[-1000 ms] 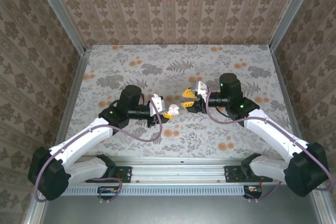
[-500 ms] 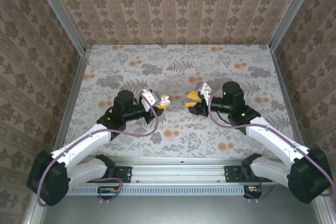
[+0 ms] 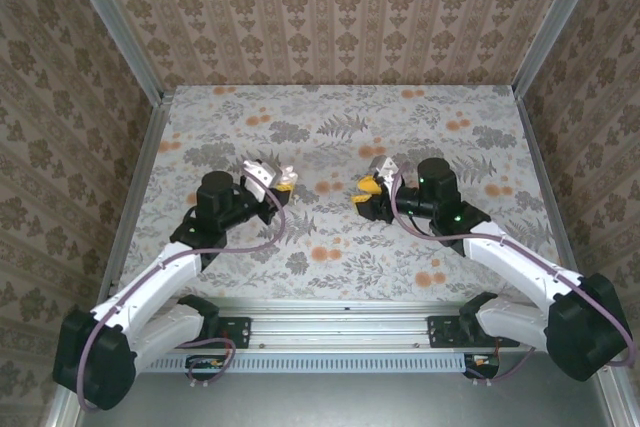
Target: Insert the wireless bluetooth earbuds into the charging case
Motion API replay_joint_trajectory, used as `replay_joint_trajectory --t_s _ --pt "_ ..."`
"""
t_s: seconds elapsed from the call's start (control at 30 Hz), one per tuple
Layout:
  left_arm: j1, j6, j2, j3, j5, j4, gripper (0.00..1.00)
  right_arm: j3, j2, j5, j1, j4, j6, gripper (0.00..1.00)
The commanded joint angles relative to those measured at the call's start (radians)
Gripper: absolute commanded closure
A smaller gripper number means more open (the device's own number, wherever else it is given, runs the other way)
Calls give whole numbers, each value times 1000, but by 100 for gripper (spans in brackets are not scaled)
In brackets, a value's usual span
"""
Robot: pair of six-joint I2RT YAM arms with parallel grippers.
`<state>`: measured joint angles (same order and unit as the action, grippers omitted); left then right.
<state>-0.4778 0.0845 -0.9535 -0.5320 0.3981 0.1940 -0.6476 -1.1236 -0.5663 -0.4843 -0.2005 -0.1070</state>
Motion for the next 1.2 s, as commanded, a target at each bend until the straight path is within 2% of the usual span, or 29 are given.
replay_joint_trajectory --t_s 0.0,0.37,0.77,1.17 --pt "17 -30 19 10 -5 -3 86 -25 -17 19 -21 23 16 56" --pt "139 -53 12 2 69 -3 86 -111 -81 86 -81 91 90 55" --pt "247 -78 -8 -76 100 -133 86 -203 -139 208 -139 184 220 56" --pt "297 -93 -84 -228 105 -311 88 -334 -216 345 -230 309 346 57"
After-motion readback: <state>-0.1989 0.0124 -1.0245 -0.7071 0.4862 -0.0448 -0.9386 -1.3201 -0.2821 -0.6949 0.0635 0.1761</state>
